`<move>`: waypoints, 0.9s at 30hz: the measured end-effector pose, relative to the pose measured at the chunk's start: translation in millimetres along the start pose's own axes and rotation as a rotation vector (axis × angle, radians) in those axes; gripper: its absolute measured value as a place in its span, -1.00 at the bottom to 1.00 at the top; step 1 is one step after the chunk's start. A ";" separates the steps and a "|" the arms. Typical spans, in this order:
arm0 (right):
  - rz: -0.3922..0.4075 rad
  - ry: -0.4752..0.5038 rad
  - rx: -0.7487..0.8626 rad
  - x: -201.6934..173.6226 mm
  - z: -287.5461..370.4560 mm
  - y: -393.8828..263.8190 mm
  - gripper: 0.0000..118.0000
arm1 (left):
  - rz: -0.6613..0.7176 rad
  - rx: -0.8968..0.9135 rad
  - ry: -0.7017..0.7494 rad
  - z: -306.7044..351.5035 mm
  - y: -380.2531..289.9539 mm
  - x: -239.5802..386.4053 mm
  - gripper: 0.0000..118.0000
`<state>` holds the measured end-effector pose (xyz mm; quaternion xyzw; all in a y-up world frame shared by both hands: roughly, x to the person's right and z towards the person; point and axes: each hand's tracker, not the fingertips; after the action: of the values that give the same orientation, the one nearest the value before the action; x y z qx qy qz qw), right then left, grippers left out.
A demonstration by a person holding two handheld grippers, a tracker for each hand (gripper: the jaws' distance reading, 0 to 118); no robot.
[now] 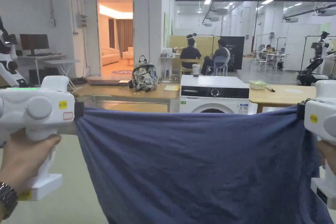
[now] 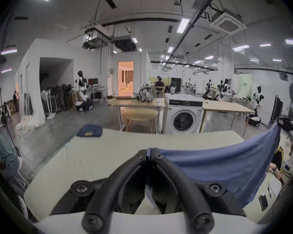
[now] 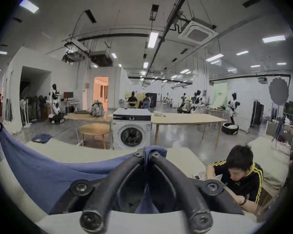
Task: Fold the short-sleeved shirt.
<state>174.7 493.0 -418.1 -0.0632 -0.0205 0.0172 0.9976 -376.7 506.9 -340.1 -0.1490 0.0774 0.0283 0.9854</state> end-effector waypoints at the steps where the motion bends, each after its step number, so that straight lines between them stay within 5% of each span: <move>1: 0.009 -0.007 0.010 -0.9 -3.0 9.5 -0.98 | -0.005 0.013 0.006 -5.1 10.8 1.4 -1.00; 19: 0.085 -0.066 0.192 -43.2 -78.2 132.7 -0.98 | 0.020 0.136 0.064 -73.6 116.4 2.9 -1.00; 27: 0.097 -0.074 0.188 -47.5 -83.0 129.7 -0.98 | -0.004 0.142 0.071 -78.6 116.0 3.9 -1.00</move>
<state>126.7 609.4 -518.7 0.0303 -0.0527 0.0697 0.9957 -393.4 594.3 -448.4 -0.0798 0.1137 0.0154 0.9902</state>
